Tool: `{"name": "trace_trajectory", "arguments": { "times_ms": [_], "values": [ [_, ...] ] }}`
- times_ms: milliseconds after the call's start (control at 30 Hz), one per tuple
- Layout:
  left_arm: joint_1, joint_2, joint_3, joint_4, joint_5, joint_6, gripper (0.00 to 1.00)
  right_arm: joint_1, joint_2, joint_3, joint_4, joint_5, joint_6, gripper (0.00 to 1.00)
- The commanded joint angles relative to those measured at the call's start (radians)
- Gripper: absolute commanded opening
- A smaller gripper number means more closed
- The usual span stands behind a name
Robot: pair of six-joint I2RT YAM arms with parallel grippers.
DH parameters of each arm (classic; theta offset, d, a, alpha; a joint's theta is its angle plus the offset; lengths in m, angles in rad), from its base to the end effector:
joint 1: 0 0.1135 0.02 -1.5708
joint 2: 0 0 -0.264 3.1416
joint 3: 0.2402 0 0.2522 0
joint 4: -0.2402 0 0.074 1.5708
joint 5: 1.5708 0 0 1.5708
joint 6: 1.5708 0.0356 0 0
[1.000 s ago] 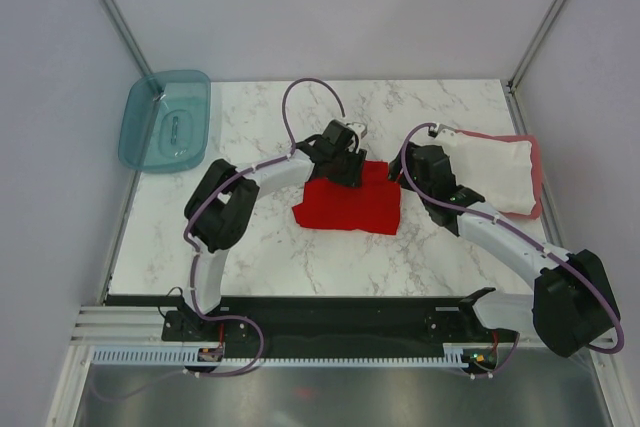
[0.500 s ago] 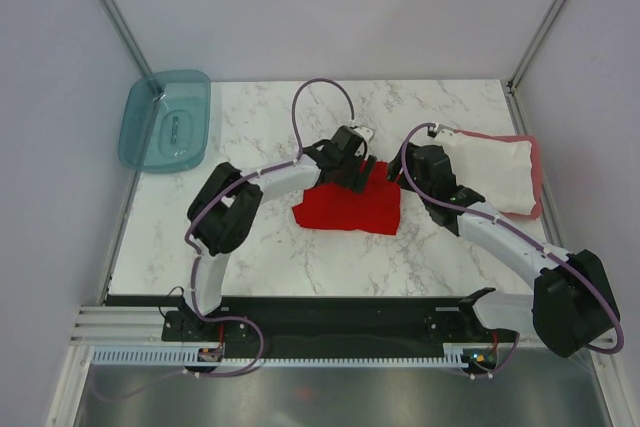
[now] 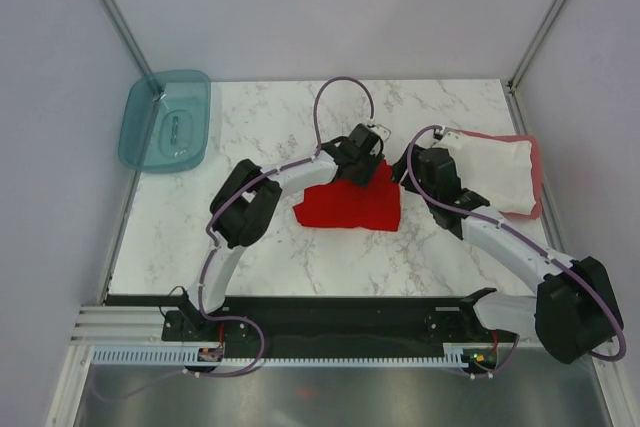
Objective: Fold and stack the t-shirts
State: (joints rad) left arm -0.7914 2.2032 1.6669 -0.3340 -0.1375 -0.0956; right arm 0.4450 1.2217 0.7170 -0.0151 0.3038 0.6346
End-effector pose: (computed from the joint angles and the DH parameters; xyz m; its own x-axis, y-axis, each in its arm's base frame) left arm 0.3463 -0.3435 0.1693 -0.5962 0.4689 -0.6517 0.5883 0.8075 0.0428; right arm 0.2454 0.1052 0.2420 -0.4656 0.4047 -0.7870 0.1238 0.9104 0.3949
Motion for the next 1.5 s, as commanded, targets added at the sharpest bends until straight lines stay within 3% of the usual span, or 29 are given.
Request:
{"name": "trace_trajectory", "arguments": {
  "times_ms": [0, 33, 133, 467, 767, 1100, 1333, 1467],
  "values": [
    [0.001, 0.053, 0.082, -0.075, -0.056, 0.034, 0.53, -0.008, -0.054, -0.016, 0.032, 0.021, 0.022, 0.71],
    [0.001, 0.065, 0.099, -0.083, -0.065, 0.028, 0.35, -0.008, -0.071, -0.022, 0.035, 0.027, 0.025, 0.71],
    [0.001, 0.040, 0.091, -0.088, -0.083, 0.007, 0.02, -0.011, -0.103, -0.039, 0.040, 0.052, 0.033, 0.72],
    [-0.002, -0.270, -0.117, -0.022, -0.047, -0.059, 0.02, -0.019, -0.102, -0.047, 0.041, 0.055, 0.037, 0.74],
    [-0.020, -0.457, -0.254, -0.002, -0.028, -0.072, 0.02, -0.029, -0.053, -0.036, 0.052, 0.009, 0.039, 0.74],
    [-0.022, -0.772, -0.374, 0.046, -0.066, -0.130, 0.02, -0.049, -0.004, -0.025, 0.073, -0.072, 0.037, 0.84],
    [-0.052, -1.019, -0.302, 0.047, -0.038, -0.179, 0.02, -0.060, 0.110, 0.018, 0.104, -0.229, 0.030, 0.82],
    [-0.052, -1.011, -0.047, -0.012, 0.094, -0.220, 0.02, -0.071, 0.081, 0.001, 0.116, -0.235, 0.028, 0.86]
  ]
}}
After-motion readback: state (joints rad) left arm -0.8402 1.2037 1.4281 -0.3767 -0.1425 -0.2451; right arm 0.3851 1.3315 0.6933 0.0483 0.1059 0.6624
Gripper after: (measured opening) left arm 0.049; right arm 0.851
